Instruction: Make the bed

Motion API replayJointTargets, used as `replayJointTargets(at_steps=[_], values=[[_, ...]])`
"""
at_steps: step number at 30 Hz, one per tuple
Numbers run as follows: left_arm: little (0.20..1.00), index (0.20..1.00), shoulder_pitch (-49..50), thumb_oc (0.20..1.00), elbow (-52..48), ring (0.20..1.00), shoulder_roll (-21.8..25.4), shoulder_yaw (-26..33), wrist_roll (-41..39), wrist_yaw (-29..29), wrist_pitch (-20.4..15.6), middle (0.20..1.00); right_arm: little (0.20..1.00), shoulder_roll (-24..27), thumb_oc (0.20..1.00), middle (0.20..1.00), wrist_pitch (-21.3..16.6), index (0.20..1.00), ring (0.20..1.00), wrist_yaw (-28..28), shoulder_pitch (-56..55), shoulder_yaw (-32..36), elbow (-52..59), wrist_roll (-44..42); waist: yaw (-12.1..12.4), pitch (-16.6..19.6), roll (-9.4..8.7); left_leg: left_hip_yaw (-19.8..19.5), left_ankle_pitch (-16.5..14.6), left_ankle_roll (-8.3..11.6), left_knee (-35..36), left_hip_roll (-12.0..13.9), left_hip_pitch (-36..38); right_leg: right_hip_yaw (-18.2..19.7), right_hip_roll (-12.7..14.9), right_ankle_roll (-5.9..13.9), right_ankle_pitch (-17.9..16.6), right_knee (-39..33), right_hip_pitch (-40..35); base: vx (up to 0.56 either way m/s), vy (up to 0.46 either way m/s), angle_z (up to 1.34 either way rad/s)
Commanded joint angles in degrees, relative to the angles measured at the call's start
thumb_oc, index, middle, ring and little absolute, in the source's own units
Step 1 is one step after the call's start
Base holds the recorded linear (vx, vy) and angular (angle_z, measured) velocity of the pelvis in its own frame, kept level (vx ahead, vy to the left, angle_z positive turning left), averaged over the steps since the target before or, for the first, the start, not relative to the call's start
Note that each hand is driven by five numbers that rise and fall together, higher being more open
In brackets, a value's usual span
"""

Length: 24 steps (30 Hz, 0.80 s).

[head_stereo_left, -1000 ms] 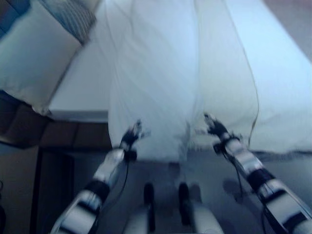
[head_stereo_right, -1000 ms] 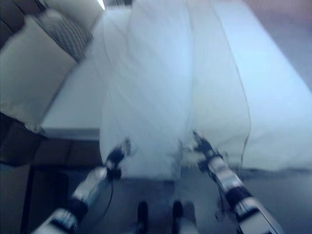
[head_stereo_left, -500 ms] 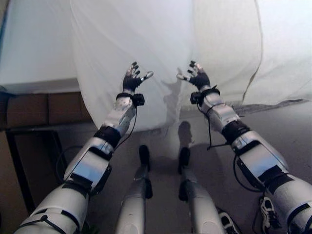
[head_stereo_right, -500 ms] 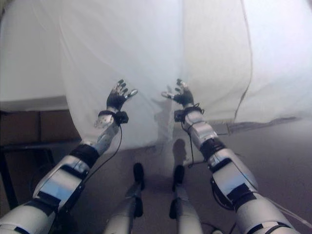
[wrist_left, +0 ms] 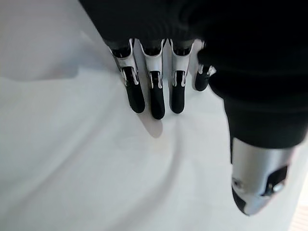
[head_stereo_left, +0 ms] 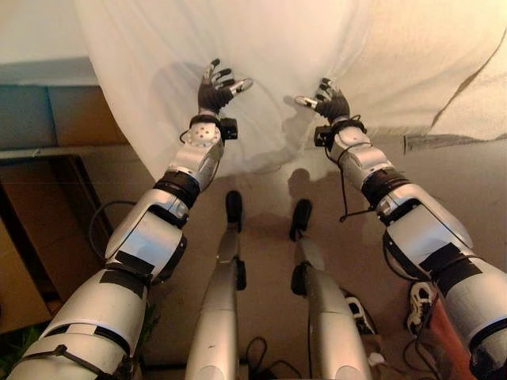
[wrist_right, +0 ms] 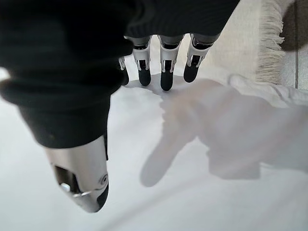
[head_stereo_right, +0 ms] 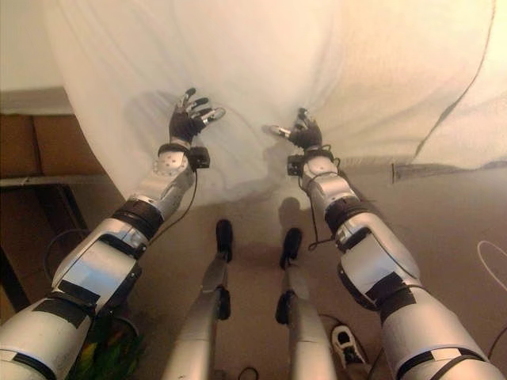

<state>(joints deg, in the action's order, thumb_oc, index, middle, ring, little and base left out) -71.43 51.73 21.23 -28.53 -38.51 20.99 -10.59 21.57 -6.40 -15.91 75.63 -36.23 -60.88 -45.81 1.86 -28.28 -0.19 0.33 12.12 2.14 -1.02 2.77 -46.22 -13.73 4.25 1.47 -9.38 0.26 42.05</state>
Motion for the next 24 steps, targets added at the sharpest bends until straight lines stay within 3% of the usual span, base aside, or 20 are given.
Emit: replayJointTargets(at_steps=[1, 11, 13, 14, 19, 21, 23, 24], values=[[1.0, 1.0, -0.7, 1.0, 2.5, 1.0, 0.5, 0.5, 3.3, 3.1, 0.0, 1.0, 1.0, 2.2, 1.0, 1.0, -3.1, 1.0, 1.0, -0.9, 5.9, -0.5, 2.8, 1.6, 1.2, -1.5, -0.61, 1.5, -4.0, 3.19, -1.4, -1.7, 2.8, 0.5, 2.0, 6.67, -0.3, 1.3, 0.3, 0.04, -0.023, 0.08], [1.0, 1.0, -1.6, 1.0, 5.9, 1.0, 4.3, -1.7, 3.8, 1.9, 0.7, 1.0, 1.0, 2.5, 1.0, 1.0, -3.0, 1.0, 1.0, -3.0, 5.9, -1.6, 0.3, 5.4, 1.1, -1.5, -0.94, 0.7, -3.9, 3.15, -1.3, -2.3, 0.6, -0.1, 2.3, 6.42, 0.2, 1.2, 1.6, 0.02, -0.017, 0.09], [1.0, 1.0, -0.8, 1.0, 5.7, 1.0, 4.8, -1.1, 3.4, 2.2, 0.8, 1.0, 1.0, 2.4, 1.0, 1.0, -3.6, 1.0, 1.0, -5.9, 3.7, 0.8, 1.4, 7.7, 0.6, -1.5, -0.99, 0.7, -3.9, 3.24, -0.9, -2.4, 0.7, -0.3, 2.3, 6.46, 0.4, 1.2, 1.5, 0.0, 0.028, 0.05], [1.0, 1.0, 0.1, 1.0, 4.2, 1.0, 5.6, -0.2, 3.5, 3.3, 0.3, 1.0, 1.0, 2.2, 1.0, 1.0, -5.7, 1.0, 1.0, -11.4, 1.0, 5.6, 5.3, 10.1, -0.1, -1.5, -0.84, 0.7, -3.9, 3.23, -0.6, -2.5, 1.0, -0.2, 2.3, 6.52, 0.5, 1.3, 1.5, 0.0, 0.04, 0.04], [1.0, 1.0, 0.4, 1.0, 2.5, 1.0, 6.8, 0.9, 4.0, 3.8, -0.2, 1.0, 1.0, 3.1, 1.0, 1.0, -6.7, 1.0, 1.0, -15.6, -1.6, 10.0, 10.9, 14.5, -0.9, -1.5, -1.08, 0.8, -4.2, 3.3, -0.6, -2.7, 1.6, 0.0, 2.4, 6.76, 0.6, 1.2, 1.0, -0.01, 0.052, 0.02], [1.0, 1.0, 1.4, 1.0, -0.5, 1.0, 7.5, 2.5, 4.5, 4.9, -1.1, 1.0, 1.0, 4.6, 1.0, 1.0, -8.3, 1.0, 1.0, -21.5, -4.2, 14.3, 19.5, 19.8, -1.9, -1.5, -1.46, 1.6, -3.2, 2.95, -0.9, -3.1, 0.8, -0.3, 3.0, 6.52, -0.8, 1.2, 1.6, -0.06, 0.066, 0.02], [1.0, 1.0, 1.9, 1.0, -1.6, 1.0, 7.7, 3.1, 5.0, 5.5, -1.3, 1.0, 1.0, 4.7, 1.0, 1.0, -8.3, 1.0, 1.0, -23.5, -5.8, 15.9, 23.3, 22.6, -2.0, -1.5, -1.53, 1.2, -4.6, 3.25, -1.0, -2.9, 1.8, 0.3, 2.7, 7.08, 0.3, 1.3, 0.7, -0.02, 0.039, 0.04], [1.0, 1.0, 2.5, 1.0, -2.1, 1.0, 8.0, 3.9, 5.4, 5.9, -1.4, 1.0, 1.0, 4.9, 1.0, 1.0, -8.5, 1.0, 1.0, -25.6, -6.8, 17.1, 26.5, 25.6, -2.4, -1.5, -1.85, 1.8, -3.6, 2.86, -1.4, -3.2, 1.0, -0.2, 3.0, 6.68, -0.8, 1.3, 1.4, -0.07, 0.071, 0.06]])
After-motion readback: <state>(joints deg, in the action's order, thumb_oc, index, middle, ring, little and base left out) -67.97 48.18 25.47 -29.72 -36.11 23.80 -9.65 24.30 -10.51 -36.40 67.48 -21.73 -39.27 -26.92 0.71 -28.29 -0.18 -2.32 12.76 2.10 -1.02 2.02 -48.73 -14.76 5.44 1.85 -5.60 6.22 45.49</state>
